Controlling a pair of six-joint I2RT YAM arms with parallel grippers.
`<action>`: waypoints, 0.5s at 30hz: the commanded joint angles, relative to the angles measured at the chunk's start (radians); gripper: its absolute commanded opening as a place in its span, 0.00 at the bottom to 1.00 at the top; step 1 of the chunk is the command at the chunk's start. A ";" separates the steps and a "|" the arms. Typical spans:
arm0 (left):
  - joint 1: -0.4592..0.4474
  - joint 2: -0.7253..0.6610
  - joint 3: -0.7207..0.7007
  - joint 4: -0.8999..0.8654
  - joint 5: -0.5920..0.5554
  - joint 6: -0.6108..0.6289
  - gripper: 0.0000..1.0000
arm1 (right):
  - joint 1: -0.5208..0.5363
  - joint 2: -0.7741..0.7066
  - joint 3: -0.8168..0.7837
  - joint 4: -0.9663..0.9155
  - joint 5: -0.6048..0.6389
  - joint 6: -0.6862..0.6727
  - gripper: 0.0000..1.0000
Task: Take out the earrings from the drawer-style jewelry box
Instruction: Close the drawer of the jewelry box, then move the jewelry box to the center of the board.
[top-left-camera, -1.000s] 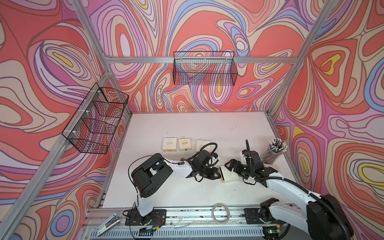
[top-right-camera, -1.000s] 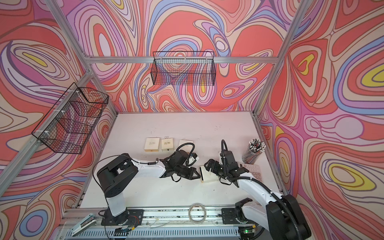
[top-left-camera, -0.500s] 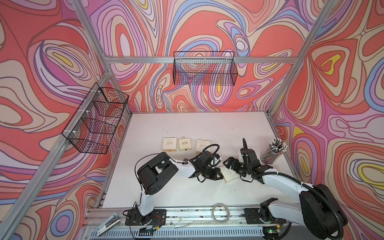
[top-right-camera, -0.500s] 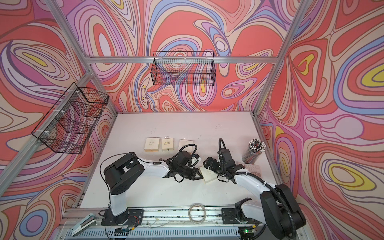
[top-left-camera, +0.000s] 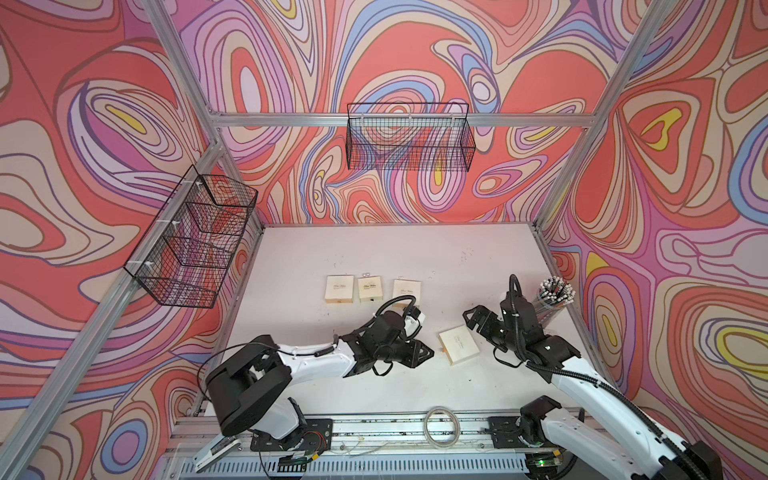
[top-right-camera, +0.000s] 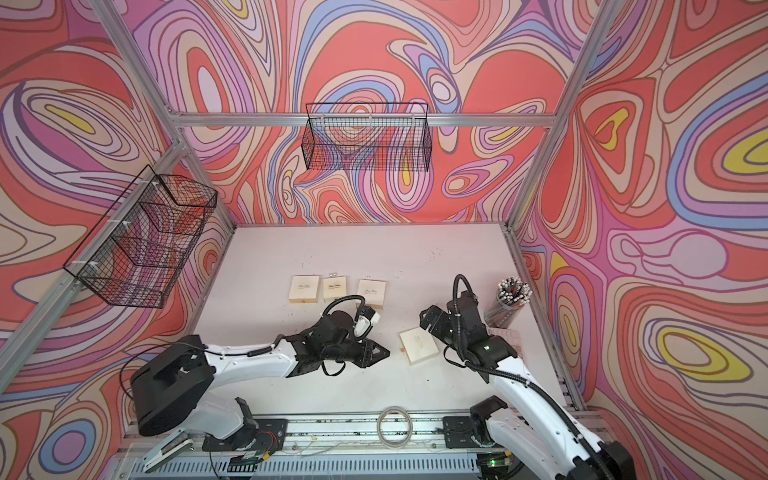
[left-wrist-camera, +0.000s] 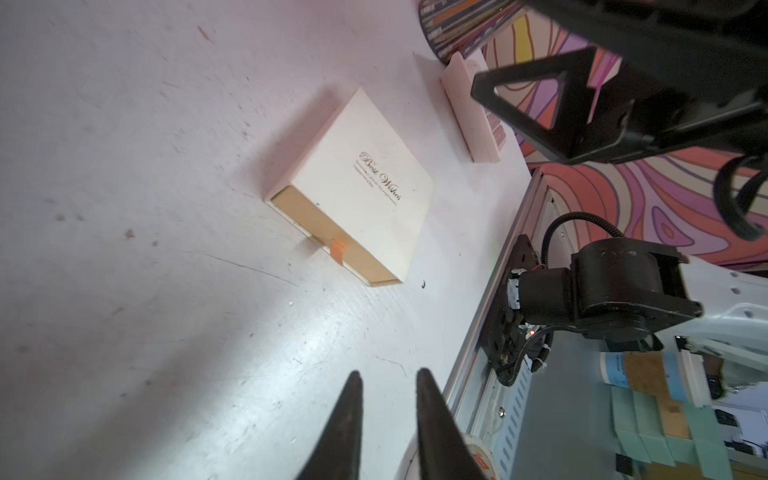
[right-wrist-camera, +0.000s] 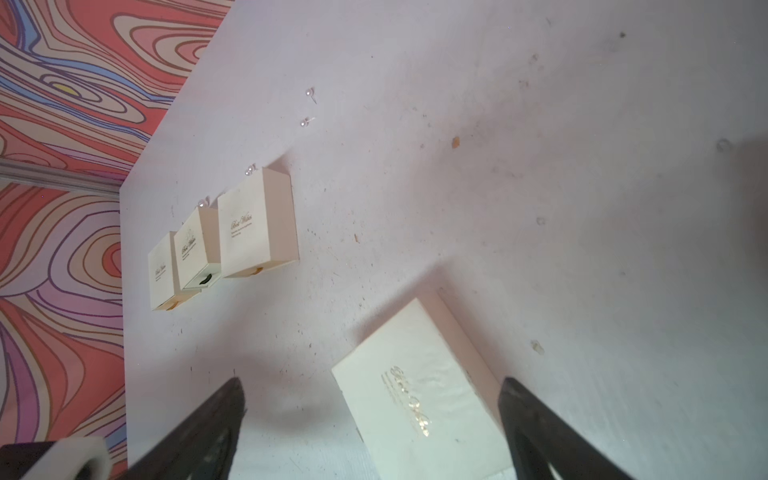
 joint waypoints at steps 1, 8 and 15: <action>-0.002 -0.128 -0.037 -0.082 -0.155 0.045 0.60 | 0.039 -0.057 -0.059 -0.117 0.026 0.125 0.98; 0.001 -0.307 -0.039 -0.205 -0.338 0.114 0.96 | 0.228 0.008 -0.123 0.017 0.089 0.278 0.98; 0.004 -0.351 -0.033 -0.255 -0.347 0.108 1.00 | 0.273 0.186 -0.108 0.157 0.112 0.284 0.98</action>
